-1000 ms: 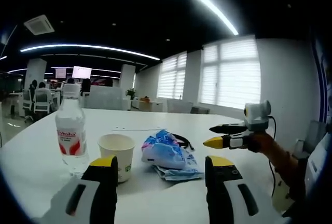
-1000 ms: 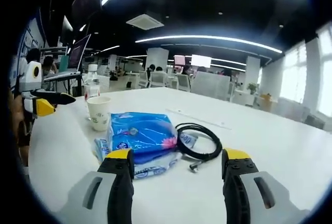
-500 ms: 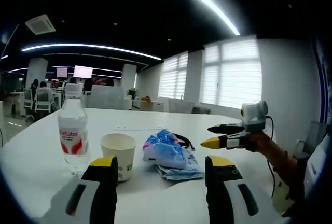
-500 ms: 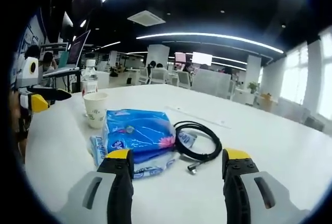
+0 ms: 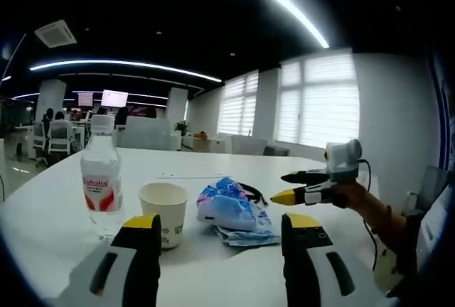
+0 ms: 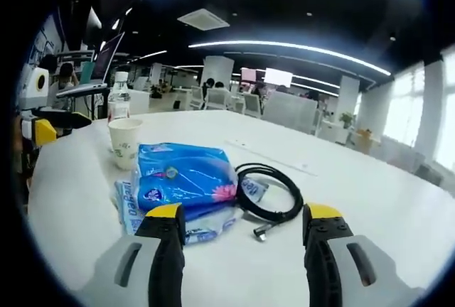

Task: Arrange the tabletop items into an orderly group along one side of the table until the central work area is clear of visible clutter.

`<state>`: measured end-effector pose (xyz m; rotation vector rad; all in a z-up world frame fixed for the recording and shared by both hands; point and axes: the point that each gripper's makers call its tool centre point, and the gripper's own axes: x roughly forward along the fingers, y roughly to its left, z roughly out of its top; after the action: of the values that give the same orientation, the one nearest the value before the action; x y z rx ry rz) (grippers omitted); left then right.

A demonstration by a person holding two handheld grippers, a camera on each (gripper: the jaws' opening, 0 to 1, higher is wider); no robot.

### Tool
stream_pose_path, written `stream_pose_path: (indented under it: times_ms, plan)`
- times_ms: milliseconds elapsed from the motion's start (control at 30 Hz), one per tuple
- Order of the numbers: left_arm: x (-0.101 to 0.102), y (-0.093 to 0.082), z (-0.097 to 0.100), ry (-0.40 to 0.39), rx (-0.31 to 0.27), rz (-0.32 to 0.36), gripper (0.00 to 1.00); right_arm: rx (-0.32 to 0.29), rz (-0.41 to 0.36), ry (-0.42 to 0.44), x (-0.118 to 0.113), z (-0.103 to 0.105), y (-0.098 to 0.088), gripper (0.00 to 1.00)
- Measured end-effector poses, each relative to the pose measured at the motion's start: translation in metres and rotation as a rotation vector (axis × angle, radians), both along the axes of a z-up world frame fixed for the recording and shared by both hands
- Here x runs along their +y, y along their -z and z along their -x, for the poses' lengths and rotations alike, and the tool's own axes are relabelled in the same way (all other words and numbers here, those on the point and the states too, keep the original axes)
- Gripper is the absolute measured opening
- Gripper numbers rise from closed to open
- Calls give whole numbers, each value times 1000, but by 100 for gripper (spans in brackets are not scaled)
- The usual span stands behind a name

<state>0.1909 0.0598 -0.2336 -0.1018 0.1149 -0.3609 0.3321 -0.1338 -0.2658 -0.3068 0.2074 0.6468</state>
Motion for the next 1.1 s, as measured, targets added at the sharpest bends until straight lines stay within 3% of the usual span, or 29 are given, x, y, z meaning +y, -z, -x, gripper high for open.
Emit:
stream_pose_path:
  times_ms: [1100]
  plan:
    - [-1,0,-3,12,6,2,69,21,37,-22,5,-21,11,54]
